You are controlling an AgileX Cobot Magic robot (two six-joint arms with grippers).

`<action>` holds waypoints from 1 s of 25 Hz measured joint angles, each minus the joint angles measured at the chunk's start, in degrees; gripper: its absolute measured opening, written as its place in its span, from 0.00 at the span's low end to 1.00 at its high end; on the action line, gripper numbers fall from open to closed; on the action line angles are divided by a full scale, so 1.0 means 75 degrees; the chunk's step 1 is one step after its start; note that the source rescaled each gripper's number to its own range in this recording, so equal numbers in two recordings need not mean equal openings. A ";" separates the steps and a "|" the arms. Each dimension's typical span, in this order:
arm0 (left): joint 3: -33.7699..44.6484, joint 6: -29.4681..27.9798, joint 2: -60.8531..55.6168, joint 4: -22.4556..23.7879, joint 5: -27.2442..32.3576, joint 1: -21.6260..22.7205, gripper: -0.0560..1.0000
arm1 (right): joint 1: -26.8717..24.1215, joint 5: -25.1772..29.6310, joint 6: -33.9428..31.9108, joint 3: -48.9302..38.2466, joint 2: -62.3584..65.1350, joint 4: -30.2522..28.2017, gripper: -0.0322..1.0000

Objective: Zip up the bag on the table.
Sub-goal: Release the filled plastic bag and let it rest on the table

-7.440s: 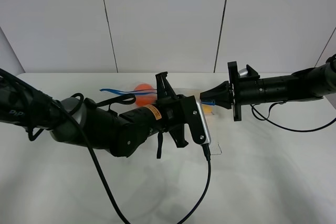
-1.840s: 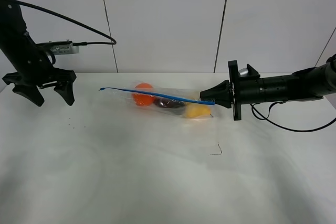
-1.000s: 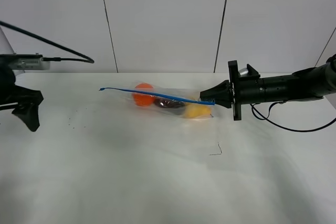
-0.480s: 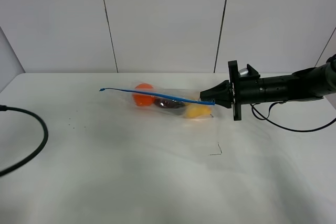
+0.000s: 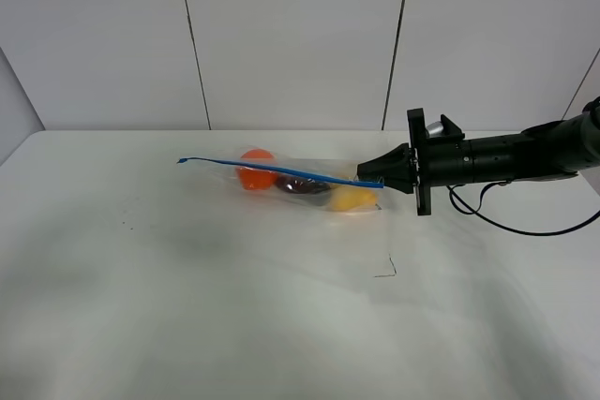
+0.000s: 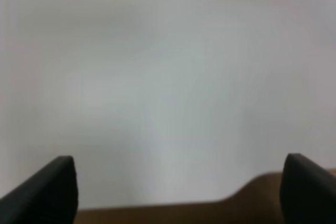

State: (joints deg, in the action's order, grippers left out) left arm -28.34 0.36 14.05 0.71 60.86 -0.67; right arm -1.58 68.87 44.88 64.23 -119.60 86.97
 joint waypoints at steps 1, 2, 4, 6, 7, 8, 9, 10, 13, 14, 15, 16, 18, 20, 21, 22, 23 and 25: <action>0.0000 0.0000 -0.0208 0.0000 0.0000 0.0000 1.00 | 0.0000 0.0000 0.0000 0.0000 0.0000 0.0000 0.03; 0.0000 0.0000 -0.0392 0.0000 0.0000 0.0000 1.00 | 0.0000 0.0000 0.0000 0.0000 0.0000 -0.0006 0.03; 0.0000 0.0000 -0.0684 0.0000 0.0000 0.0000 1.00 | 0.0000 0.0000 0.0000 0.0000 0.0000 -0.0015 0.03; 0.0000 0.0000 -0.0970 0.0000 0.0000 0.0000 1.00 | 0.0000 0.0000 0.0000 0.0000 0.0000 -0.0065 0.03; 0.0000 0.0000 -0.1095 0.0000 0.0000 0.0000 1.00 | 0.0000 0.0000 0.0000 0.0000 0.0000 -0.0104 0.03; 0.0006 0.0000 -0.1247 0.0000 -0.0007 0.0000 1.00 | 0.0000 0.0000 0.0000 0.0000 0.0000 -0.0147 0.03; 0.0008 0.0000 -0.1414 0.0000 -0.0007 0.0000 1.00 | 0.0000 0.0000 0.0000 0.0000 0.0000 -0.0181 0.03; 0.0008 0.0000 -0.1606 0.0000 -0.0007 0.0000 1.00 | 0.0000 0.0000 0.0000 0.0000 0.0000 -0.0190 0.03; 0.0008 0.0000 -0.1896 0.0000 -0.0007 0.0000 1.00 | 0.0000 0.0000 0.0000 0.0000 0.0000 -0.0207 0.05; 0.0008 0.0000 -0.1903 0.0000 -0.0015 0.0000 1.00 | 0.0000 0.0000 -0.0017 0.0000 0.0000 -0.0207 0.06; 0.0008 0.0000 -0.1913 0.0000 -0.0015 0.0000 1.00 | 0.0000 0.0000 -0.0036 0.0000 0.0000 -0.0207 0.08; 0.0008 0.0000 -0.1928 0.0000 -0.0015 0.0000 1.00 | 0.0000 0.0000 -0.0071 0.0000 0.0000 -0.0207 0.12; 0.0008 0.0000 -0.1927 0.0000 -0.0015 0.0000 1.00 | 0.0000 0.0000 -0.0177 0.0000 0.0000 -0.0229 0.25; 0.0008 0.0000 -0.1927 0.0000 -0.0015 0.0000 1.00 | 0.0000 0.0000 -0.0330 0.0000 0.0000 -0.0327 0.50; 0.0008 0.0000 -0.1927 0.0000 -0.0015 0.0000 1.00 | 0.0000 0.0000 -0.0380 0.0000 0.0000 -0.0419 0.65; 0.0008 0.0000 -0.1927 0.0000 -0.0015 0.0000 1.00 | 0.0000 0.0000 -0.0416 0.0000 0.0000 -0.0532 0.76; 0.0008 0.0000 -0.1927 0.0000 -0.0015 0.0000 1.00 | 0.0000 0.0000 -0.0444 0.0009 0.0000 -0.0647 0.86; 0.0008 0.0000 -0.1927 0.0000 -0.0015 0.0000 1.00 | 0.0000 0.0007 -0.0561 0.0057 0.0000 -0.0895 0.95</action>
State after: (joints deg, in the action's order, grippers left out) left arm -28.28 0.36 -0.40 0.71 60.75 -0.67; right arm -1.58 68.92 40.67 64.66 -119.60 80.26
